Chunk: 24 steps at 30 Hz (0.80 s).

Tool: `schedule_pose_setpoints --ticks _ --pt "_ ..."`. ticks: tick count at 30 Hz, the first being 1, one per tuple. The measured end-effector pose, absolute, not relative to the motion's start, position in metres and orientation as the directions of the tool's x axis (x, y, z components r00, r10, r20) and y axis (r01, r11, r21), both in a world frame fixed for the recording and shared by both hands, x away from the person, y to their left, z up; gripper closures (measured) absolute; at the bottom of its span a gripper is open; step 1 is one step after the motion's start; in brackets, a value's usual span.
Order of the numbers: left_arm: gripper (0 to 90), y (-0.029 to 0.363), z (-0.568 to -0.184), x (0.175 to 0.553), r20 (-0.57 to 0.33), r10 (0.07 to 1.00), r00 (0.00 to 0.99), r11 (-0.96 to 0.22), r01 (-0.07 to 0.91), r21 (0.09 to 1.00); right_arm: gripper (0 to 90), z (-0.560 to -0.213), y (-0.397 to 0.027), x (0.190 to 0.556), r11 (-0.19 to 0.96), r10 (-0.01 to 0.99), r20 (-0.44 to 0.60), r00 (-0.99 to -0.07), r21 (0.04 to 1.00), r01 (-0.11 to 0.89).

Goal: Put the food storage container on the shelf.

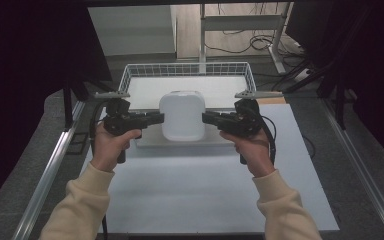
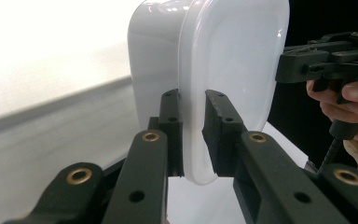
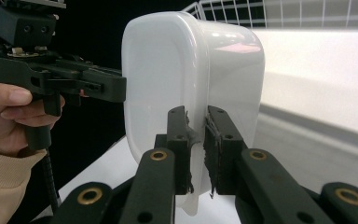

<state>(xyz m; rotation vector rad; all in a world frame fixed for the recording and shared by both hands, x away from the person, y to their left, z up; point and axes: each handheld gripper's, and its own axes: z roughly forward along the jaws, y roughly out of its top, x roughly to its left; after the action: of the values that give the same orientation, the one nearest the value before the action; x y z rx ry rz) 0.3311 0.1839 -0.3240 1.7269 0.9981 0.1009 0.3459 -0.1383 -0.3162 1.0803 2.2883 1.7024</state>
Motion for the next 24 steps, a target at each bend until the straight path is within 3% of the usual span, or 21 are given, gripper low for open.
schedule_pose_setpoints --ticks 14,24 --pt "77.8 0.177 -0.284 0.376 -0.382 0.667 0.639 -0.081 0.572 0.816 80.3 -0.278 -0.142 0.383 0.11 0.605 0.337 -0.721 0.862 0.495" --pt "77.5 0.179 -0.28 0.407 -0.419 0.678 0.604 -0.071 0.622 0.78 80.2 -0.268 -0.138 0.413 0.115 0.614 0.363 -0.701 0.837 0.535"
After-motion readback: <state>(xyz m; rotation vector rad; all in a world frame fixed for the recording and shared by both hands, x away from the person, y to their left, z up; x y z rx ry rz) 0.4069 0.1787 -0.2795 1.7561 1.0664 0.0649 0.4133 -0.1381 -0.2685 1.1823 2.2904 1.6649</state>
